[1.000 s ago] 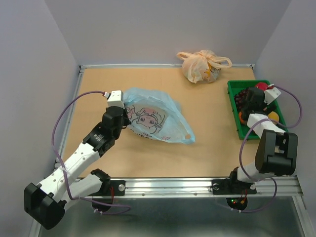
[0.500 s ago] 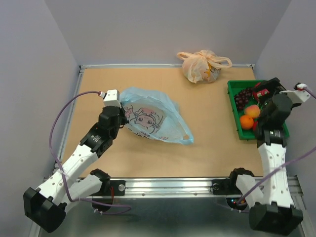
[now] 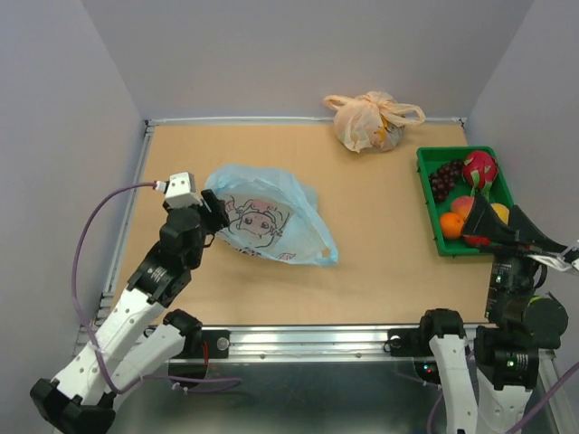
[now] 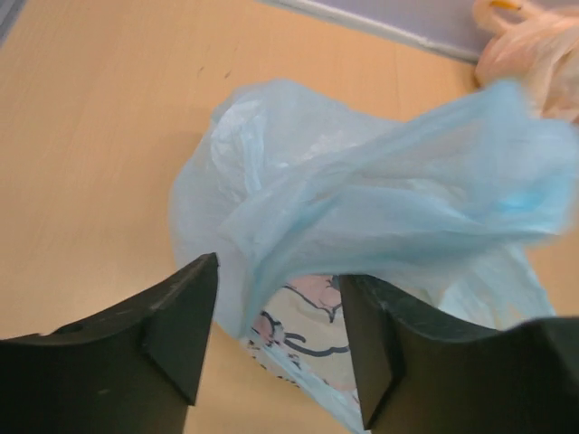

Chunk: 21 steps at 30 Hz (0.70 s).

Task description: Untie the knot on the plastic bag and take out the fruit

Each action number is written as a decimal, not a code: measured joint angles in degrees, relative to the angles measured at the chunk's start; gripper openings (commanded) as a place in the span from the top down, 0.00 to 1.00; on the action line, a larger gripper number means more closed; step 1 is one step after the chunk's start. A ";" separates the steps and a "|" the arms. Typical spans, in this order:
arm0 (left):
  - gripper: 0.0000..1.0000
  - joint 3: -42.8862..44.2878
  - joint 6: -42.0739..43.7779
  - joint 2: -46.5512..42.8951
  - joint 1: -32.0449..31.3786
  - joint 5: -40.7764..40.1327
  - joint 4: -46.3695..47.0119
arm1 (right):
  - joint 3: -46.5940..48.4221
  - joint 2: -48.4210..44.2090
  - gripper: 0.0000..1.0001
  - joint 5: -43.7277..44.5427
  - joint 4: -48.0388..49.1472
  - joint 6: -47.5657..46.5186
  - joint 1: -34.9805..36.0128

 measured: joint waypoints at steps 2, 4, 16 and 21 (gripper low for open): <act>0.25 0.00 -0.42 -4.52 0.00 -0.33 -1.29 | -0.39 -1.81 0.00 0.07 -2.34 -1.22 0.76; 0.19 0.00 -0.63 -9.40 0.00 -0.46 -2.86 | -0.79 -6.12 0.00 0.24 -4.24 -2.91 1.90; 0.05 8.90 -0.57 -37.05 0.00 -2.75 -11.34 | -0.15 -9.92 0.00 4.39 -11.45 -8.98 4.48; 0.05 12.52 0.57 -39.10 0.04 -7.04 -11.52 | -0.17 -9.92 0.00 4.52 -11.89 -10.23 4.87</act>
